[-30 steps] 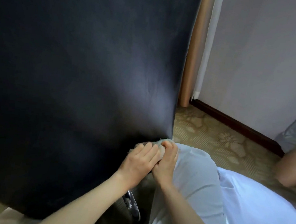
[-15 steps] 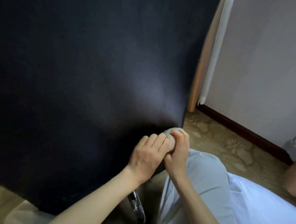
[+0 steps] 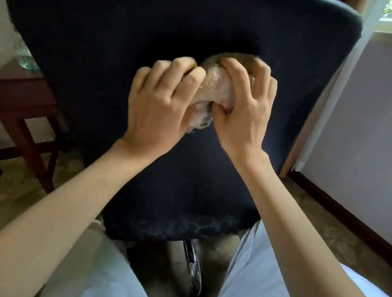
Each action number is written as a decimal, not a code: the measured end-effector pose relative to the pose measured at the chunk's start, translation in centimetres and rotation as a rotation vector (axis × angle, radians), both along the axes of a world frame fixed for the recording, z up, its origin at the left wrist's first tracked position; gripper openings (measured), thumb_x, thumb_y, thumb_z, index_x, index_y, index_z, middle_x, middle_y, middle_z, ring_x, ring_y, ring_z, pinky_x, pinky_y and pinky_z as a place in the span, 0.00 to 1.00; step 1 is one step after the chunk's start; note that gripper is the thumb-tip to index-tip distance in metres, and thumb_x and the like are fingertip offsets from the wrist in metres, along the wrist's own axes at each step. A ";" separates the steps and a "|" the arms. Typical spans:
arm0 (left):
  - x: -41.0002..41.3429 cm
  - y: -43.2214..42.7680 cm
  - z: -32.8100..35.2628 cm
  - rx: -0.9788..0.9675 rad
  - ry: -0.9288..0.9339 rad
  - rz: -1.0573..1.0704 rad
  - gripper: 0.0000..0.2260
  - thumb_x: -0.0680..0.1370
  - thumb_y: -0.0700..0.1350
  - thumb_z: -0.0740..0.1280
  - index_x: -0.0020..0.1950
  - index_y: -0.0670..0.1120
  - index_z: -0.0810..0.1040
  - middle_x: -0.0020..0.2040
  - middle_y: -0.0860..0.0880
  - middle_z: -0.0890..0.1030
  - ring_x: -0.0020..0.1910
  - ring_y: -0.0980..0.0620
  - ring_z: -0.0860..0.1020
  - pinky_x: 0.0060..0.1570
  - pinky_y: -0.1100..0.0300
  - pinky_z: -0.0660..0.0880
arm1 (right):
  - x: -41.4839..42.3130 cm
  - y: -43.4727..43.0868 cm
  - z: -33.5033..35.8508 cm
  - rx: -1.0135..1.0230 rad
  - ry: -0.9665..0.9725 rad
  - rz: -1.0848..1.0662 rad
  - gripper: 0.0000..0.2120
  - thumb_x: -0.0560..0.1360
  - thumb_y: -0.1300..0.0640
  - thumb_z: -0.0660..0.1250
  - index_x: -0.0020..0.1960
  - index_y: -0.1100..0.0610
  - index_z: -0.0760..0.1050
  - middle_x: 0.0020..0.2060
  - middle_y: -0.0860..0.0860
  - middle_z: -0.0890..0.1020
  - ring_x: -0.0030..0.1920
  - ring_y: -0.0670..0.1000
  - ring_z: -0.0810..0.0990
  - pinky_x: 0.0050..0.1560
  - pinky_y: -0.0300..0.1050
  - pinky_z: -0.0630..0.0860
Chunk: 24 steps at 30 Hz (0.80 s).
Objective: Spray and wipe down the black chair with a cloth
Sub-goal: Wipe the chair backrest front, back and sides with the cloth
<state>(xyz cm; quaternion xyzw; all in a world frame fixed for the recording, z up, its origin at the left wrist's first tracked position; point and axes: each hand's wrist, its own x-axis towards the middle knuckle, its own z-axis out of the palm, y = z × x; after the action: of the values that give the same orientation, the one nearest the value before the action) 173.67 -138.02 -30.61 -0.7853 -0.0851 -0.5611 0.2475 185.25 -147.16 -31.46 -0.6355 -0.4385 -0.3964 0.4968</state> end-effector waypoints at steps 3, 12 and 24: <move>-2.7 2.0 -0.9 -0.046 -0.011 0.020 0.15 0.75 0.45 0.70 0.60 0.43 0.75 0.58 0.44 0.79 0.50 0.44 0.75 0.47 0.50 0.70 | -1.1 1.5 -0.1 -0.086 -0.159 0.003 0.19 0.72 0.58 0.67 0.62 0.53 0.78 0.62 0.59 0.74 0.57 0.60 0.70 0.45 0.45 0.73; -5.4 5.6 -11.7 -0.273 -0.020 -0.063 0.16 0.74 0.43 0.71 0.60 0.45 0.72 0.56 0.44 0.80 0.50 0.44 0.76 0.46 0.48 0.74 | -2.7 4.4 -7.7 -0.335 -0.320 0.036 0.20 0.70 0.59 0.69 0.60 0.47 0.72 0.64 0.50 0.66 0.61 0.61 0.65 0.41 0.56 0.79; -7.4 6.8 -25.5 -0.796 -0.105 -0.042 0.19 0.71 0.41 0.69 0.60 0.46 0.72 0.57 0.45 0.80 0.55 0.48 0.76 0.51 0.51 0.77 | -6.7 7.2 -17.5 -0.782 -0.537 -0.123 0.18 0.73 0.55 0.59 0.61 0.49 0.77 0.61 0.53 0.67 0.61 0.60 0.67 0.44 0.50 0.79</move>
<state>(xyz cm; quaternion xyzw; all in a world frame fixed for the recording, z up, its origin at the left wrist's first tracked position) 166.30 -131.25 -56.10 -0.7917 -0.2923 -0.5285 -0.0923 178.58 -139.96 -48.96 -0.6745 -0.6292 -0.3807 0.0650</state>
